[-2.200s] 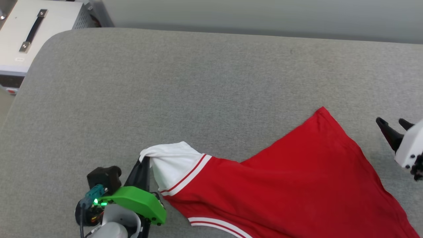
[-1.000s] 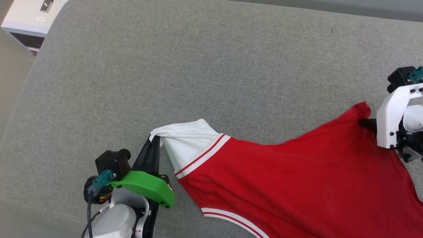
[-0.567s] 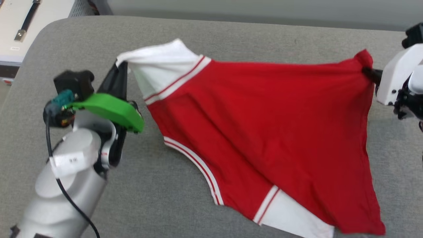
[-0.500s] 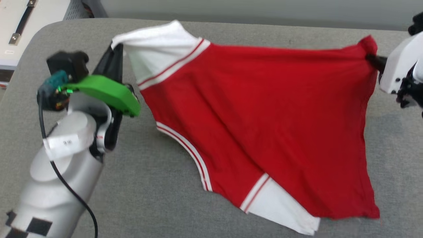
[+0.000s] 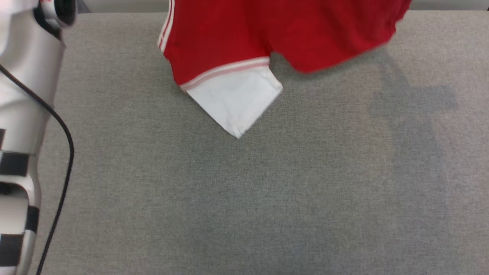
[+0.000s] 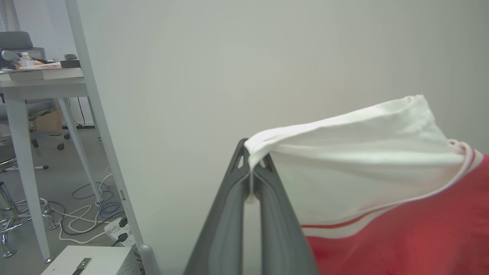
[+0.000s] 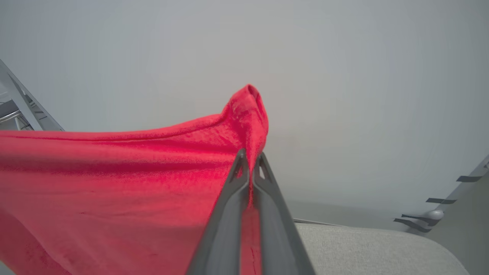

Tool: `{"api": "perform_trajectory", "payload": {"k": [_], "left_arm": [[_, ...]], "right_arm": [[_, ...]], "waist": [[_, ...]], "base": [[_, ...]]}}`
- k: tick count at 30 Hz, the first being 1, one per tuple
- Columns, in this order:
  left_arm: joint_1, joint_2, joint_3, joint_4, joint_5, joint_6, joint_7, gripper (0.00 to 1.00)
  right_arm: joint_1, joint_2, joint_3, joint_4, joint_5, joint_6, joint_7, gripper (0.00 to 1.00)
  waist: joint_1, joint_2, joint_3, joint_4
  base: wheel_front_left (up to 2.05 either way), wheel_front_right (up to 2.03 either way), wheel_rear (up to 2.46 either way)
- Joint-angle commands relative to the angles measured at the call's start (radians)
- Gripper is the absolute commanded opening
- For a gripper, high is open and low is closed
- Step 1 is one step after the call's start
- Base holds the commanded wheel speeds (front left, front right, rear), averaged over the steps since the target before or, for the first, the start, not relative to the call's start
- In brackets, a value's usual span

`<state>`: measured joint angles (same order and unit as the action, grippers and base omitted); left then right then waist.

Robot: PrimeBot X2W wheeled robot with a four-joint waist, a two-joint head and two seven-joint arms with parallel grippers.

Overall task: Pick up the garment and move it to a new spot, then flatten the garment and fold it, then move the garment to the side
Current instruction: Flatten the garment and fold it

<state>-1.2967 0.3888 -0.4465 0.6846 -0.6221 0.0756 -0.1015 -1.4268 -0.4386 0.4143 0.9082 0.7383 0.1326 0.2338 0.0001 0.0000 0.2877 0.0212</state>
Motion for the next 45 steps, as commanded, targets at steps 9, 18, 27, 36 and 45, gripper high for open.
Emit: {"api": "perform_trajectory", "payload": {"k": [9, 18, 27, 36, 45], "left_arm": [[-0.290, 0.044, 0.000, 0.095, 0.065, 0.003, -0.002, 0.00], [-0.365, 0.020, -0.010, 0.170, 0.059, -0.015, 0.008, 0.00], [-0.295, -0.016, 0.010, 0.264, -0.010, -0.062, 0.002, 0.00], [-0.098, -0.061, 0.031, 0.349, -0.091, -0.129, -0.027, 0.00], [0.174, -0.090, 0.026, 0.388, -0.140, -0.175, -0.083, 0.00]], "right_arm": [[-0.241, 0.016, -0.015, 0.067, -0.053, -0.002, -0.092, 0.00], [-0.288, 0.037, 0.024, 0.099, -0.030, -0.002, -0.106, 0.00], [-0.225, 0.031, 0.097, 0.091, 0.035, -0.002, -0.092, 0.00], [-0.019, 0.006, 0.201, 0.037, 0.124, -0.002, -0.104, 0.00], [0.237, -0.033, 0.266, -0.010, 0.224, -0.002, -0.155, 0.00]], "waist": [[-0.0001, 0.0000, 0.155, -0.056], [-0.0001, 0.0000, 0.276, -0.046], [-0.0001, 0.0000, 0.319, -0.031], [-0.0001, 0.0000, 0.273, -0.022], [-0.0001, 0.0000, 0.171, -0.008]], "base": [[0.00, 0.00, 0.00], [0.00, 0.00, 0.00], [0.00, 0.00, 0.00], [0.00, 0.00, 0.00], [0.00, 0.00, 0.00]]}}
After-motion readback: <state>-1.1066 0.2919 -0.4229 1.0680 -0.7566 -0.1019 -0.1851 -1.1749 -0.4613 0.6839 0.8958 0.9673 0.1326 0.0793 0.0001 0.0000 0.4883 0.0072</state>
